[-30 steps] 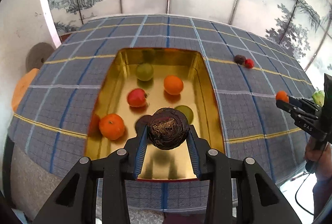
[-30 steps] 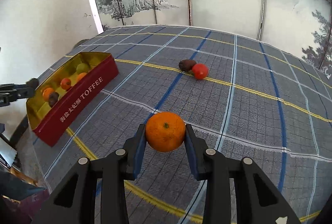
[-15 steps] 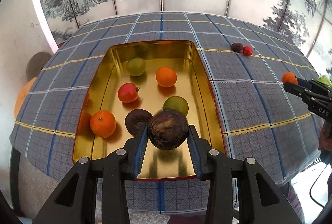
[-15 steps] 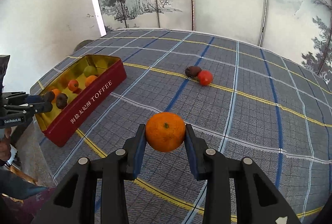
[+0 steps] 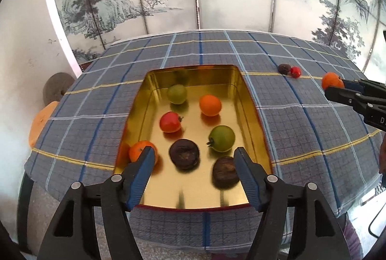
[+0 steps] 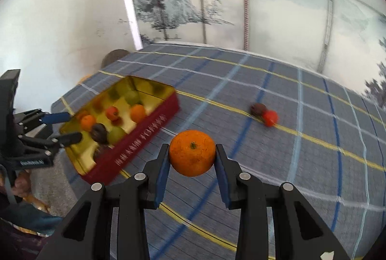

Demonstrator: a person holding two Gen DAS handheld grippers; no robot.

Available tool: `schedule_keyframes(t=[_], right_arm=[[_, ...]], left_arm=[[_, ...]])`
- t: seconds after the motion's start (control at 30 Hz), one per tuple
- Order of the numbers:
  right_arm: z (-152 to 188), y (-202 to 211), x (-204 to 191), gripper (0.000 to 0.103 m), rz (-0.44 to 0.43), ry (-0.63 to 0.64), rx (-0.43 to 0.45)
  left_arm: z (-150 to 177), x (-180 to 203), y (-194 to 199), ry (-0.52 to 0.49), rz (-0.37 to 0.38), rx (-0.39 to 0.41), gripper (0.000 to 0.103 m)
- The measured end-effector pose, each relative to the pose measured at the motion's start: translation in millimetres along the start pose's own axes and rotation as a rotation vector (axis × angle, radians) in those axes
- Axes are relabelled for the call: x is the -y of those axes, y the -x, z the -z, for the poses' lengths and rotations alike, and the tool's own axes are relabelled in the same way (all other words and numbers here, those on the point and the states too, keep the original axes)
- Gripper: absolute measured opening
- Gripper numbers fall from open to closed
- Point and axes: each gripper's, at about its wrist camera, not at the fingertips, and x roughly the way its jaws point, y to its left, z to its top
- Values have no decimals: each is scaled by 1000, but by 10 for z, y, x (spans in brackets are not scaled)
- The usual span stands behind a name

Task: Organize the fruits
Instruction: 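Lower the orange into the tin and open the right gripper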

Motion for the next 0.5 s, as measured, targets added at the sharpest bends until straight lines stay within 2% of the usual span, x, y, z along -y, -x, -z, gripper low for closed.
schedule_keyframes(t=[0.27,0.5], right_arm=[[-336,-312,-541,33,-120,83,-7],[-532,-865,-853,34,-219,88,-77]], left_arm=[[62,-199,45,19,-55,18,70],[141,-352,76,30,-86,28,72]])
